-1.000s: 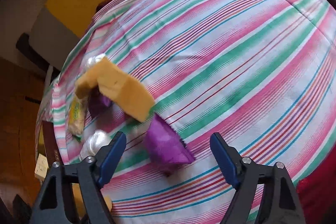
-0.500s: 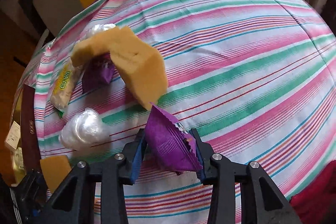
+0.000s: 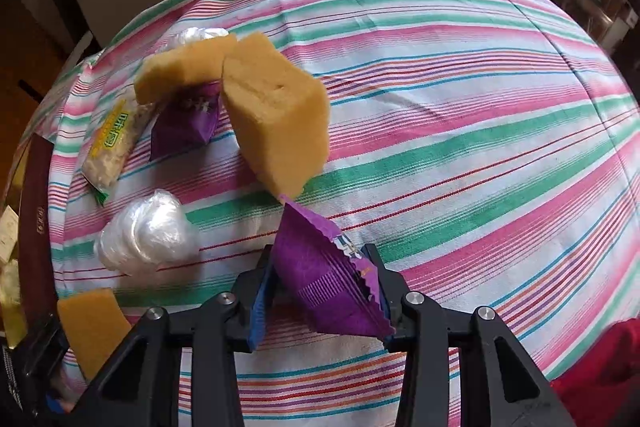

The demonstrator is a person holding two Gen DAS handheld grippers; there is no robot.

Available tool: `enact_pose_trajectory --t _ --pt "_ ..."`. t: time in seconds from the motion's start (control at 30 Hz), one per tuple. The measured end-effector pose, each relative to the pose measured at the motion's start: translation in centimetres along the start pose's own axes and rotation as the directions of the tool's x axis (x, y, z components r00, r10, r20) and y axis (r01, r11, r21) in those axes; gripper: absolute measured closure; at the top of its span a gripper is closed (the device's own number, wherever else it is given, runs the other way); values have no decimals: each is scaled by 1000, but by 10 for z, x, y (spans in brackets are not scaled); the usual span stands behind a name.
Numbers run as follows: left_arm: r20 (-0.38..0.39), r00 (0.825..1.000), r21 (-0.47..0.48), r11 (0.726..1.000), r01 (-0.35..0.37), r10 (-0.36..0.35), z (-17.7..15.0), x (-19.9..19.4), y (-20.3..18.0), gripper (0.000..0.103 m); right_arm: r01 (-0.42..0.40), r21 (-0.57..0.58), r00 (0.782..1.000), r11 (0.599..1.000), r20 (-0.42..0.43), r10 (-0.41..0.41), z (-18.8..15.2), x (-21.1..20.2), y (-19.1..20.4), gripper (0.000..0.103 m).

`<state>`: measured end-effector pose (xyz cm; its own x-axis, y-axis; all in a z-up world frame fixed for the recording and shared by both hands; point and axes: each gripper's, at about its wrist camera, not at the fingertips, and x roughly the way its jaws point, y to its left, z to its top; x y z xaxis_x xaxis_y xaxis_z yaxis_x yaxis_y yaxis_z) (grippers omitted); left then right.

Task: Organize objects
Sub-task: 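Carry the yellow sponge into the gold tray and open the left tool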

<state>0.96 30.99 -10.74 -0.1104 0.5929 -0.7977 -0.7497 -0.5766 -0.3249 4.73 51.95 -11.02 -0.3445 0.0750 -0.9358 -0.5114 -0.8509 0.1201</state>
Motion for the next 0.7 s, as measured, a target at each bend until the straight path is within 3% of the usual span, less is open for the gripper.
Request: enact_pose_trajectory --t 0.23,0.37,0.5,0.7 --pt "9 1000 14 1000 17 -17 -3 -2 -4 49 28 -39 1000 999 4 -28 -1 -1 4 61" --pt "34 999 34 999 -23 22 -5 -15 -8 51 52 -72 999 996 13 -51 -2 -2 7 61" --pt "101 994 41 998 -48 43 -7 -51 -8 51 69 -97 997 993 22 -67 -3 -2 9 61" --pt "221 965 -37 990 -138 142 -5 -117 25 51 77 -110 997 991 23 -75 -2 -4 8 61"
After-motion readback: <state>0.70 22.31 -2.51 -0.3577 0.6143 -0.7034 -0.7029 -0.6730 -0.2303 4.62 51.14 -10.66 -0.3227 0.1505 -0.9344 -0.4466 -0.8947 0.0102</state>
